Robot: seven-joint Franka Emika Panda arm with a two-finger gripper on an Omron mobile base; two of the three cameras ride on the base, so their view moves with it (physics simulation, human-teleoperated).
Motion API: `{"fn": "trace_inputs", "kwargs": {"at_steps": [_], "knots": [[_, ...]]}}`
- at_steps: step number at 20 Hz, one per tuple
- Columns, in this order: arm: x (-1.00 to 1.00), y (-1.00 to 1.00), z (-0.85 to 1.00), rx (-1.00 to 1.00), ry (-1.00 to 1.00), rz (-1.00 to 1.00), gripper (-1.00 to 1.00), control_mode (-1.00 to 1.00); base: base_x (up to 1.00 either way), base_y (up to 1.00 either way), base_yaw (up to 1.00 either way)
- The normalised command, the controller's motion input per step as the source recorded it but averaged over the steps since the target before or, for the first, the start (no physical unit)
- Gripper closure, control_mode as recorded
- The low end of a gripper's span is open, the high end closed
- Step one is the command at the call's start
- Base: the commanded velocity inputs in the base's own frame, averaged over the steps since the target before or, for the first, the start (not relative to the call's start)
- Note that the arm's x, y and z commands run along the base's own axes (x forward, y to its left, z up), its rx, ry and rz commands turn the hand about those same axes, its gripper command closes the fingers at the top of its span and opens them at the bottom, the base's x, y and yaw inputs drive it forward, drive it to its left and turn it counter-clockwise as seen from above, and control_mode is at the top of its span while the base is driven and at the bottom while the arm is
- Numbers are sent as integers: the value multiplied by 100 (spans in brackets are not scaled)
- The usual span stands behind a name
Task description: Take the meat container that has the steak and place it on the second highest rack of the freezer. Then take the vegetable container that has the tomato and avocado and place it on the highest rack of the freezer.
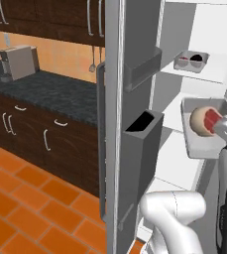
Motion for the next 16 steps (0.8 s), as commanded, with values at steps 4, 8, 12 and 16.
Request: {"fn": "trace_inputs", "kwargs": {"at_steps": [4,8,12,16], "knots": [[58,0,0,12,4,-21,100,-100,0,0,0],[66,19,-5,16,1,-25,100,-100,0,0,0],[45,-5,0,7,0,-11,100,-100,0,0,0],[31,-18,-8,2,0,0,100,-100,0,0,0]]}}
